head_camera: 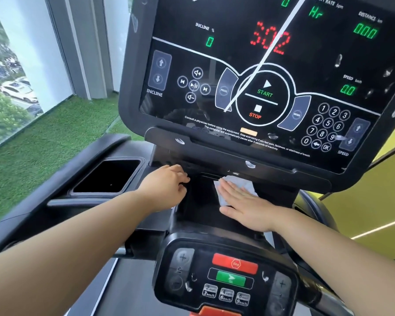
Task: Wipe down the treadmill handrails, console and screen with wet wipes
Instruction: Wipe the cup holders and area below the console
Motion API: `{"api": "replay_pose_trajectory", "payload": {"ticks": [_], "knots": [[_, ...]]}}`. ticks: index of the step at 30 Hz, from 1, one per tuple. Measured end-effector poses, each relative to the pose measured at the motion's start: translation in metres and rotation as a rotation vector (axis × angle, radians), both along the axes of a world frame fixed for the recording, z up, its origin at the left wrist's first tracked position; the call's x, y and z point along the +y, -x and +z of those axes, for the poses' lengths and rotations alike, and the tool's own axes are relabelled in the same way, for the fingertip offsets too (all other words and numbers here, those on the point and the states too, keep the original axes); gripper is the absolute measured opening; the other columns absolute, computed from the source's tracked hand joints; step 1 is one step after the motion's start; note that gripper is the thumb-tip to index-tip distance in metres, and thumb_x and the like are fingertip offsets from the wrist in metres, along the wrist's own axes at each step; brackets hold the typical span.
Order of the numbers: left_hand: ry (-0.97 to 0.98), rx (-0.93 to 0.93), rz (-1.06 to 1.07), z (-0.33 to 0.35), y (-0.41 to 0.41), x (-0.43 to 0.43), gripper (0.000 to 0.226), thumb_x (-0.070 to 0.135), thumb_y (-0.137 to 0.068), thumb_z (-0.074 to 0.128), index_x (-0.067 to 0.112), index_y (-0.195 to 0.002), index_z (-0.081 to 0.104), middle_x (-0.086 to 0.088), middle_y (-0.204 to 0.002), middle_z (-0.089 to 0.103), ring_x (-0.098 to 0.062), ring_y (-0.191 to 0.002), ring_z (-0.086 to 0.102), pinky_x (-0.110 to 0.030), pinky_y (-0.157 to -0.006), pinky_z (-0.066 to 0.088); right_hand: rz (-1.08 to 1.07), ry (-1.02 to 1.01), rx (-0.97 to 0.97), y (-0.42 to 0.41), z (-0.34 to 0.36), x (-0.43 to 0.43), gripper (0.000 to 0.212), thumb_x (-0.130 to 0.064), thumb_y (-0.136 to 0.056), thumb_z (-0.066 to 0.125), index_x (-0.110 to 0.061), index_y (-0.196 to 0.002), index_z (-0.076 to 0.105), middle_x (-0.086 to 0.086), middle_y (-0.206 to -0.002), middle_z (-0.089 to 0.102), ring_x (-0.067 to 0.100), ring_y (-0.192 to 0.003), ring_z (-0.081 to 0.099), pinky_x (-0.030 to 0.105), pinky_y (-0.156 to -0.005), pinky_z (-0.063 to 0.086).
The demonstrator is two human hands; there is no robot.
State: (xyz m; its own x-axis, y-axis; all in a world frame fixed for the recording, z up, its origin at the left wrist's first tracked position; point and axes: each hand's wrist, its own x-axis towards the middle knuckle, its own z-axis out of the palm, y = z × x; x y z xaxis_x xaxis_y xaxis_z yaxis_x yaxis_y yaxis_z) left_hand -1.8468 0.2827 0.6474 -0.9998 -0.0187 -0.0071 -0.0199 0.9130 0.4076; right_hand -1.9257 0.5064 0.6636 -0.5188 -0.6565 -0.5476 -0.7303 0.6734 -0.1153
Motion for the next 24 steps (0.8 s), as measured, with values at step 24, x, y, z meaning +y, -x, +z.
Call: {"api": "replay_pose_trajectory", "payload": {"ticks": [24], "knots": [[0.153,-0.046,0.004,0.003,-0.003,0.011,0.044,0.025,-0.095,0.037,0.021,-0.138,0.046,0.004,-0.14,0.041,-0.019,-0.127,0.04,-0.026,-0.105,0.029,0.011,0.051,-0.052,-0.01,0.017,0.054,0.048,-0.026,-0.105,0.026,-0.023,-0.151,0.01,-0.02,-0.15,-0.004,-0.009,-0.136,-0.007,0.005,-0.106,-0.009]]}}
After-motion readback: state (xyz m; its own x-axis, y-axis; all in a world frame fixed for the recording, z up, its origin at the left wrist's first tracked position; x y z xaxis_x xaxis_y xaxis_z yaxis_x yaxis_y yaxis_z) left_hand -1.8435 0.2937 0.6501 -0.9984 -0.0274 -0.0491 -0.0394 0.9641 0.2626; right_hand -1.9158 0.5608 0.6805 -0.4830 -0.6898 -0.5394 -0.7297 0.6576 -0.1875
